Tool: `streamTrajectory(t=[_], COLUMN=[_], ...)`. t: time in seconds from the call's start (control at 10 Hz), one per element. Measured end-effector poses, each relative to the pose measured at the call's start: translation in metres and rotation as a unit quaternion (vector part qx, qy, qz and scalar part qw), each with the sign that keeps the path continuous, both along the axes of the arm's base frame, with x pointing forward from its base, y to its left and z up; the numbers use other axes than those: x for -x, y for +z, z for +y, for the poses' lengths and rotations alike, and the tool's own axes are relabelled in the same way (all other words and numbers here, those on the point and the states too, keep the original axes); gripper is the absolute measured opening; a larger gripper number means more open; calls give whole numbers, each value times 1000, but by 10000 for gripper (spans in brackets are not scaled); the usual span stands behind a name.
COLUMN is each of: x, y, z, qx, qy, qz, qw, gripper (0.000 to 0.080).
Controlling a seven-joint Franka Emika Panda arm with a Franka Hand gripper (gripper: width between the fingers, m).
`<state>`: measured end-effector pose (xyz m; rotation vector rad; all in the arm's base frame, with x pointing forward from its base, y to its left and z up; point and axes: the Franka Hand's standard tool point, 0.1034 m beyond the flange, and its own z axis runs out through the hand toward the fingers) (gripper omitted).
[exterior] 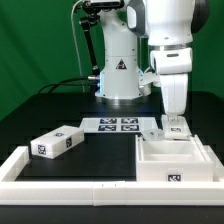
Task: Assemble cabinet
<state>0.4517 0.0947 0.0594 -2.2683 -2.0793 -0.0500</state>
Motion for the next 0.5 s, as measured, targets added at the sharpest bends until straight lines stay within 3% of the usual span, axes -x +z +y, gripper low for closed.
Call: streamTrajectory(t=[0.5], x=[-8], y=[4], z=[1], qx=[-1], qy=[-8], qz=[-6], qw=[1000], gripper=[68])
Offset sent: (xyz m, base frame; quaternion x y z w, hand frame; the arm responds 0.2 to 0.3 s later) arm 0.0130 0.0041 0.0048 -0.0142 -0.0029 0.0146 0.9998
